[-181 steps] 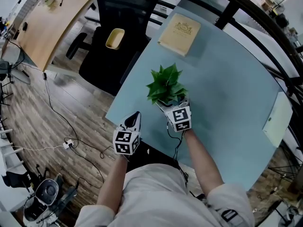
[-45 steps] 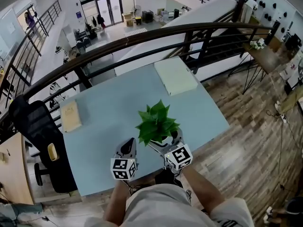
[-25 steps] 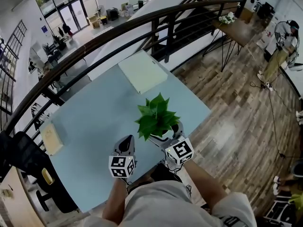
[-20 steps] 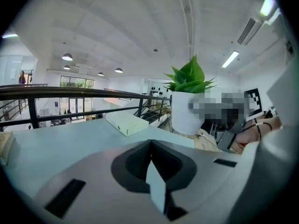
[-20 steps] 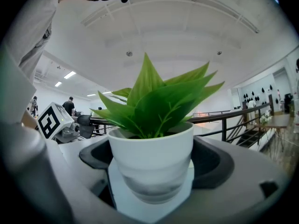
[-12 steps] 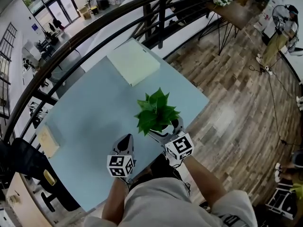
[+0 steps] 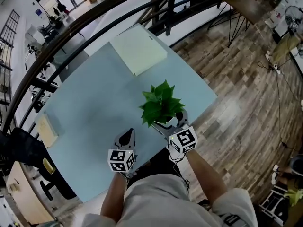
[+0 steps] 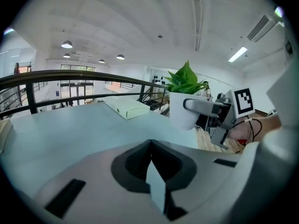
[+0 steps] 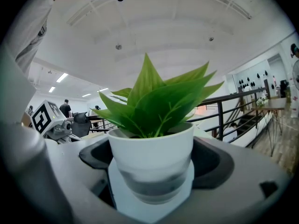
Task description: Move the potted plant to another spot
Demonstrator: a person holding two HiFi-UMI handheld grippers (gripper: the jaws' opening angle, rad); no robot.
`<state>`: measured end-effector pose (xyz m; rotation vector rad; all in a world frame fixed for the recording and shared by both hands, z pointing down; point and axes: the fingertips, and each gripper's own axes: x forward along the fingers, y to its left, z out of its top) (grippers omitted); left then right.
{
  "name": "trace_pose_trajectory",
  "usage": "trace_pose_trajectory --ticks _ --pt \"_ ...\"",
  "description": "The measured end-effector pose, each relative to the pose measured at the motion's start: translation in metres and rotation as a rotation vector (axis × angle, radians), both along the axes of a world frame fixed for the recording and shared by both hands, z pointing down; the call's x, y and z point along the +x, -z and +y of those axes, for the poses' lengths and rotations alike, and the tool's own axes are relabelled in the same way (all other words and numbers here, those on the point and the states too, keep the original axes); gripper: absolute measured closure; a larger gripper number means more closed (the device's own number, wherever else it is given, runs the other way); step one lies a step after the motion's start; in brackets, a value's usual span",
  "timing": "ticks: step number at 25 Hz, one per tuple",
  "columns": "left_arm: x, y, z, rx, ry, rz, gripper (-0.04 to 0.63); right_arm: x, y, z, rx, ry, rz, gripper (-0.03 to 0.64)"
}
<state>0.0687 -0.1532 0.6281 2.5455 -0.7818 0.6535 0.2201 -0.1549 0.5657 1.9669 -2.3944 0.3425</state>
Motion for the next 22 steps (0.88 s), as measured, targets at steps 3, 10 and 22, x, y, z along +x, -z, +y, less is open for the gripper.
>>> trace_pose_trajectory --ticks 3,10,22 --pt "-0.003 -0.008 -0.004 -0.015 0.023 -0.015 0.584 0.001 -0.009 -0.009 -0.014 0.017 -0.005 0.107" --pt "-0.003 -0.023 -0.017 -0.038 0.083 -0.039 0.584 0.002 -0.028 -0.033 -0.053 0.076 0.007 0.107" --pt "-0.009 -0.039 -0.036 -0.060 0.219 -0.046 0.584 -0.005 -0.059 -0.080 -0.100 0.210 0.051 0.107"
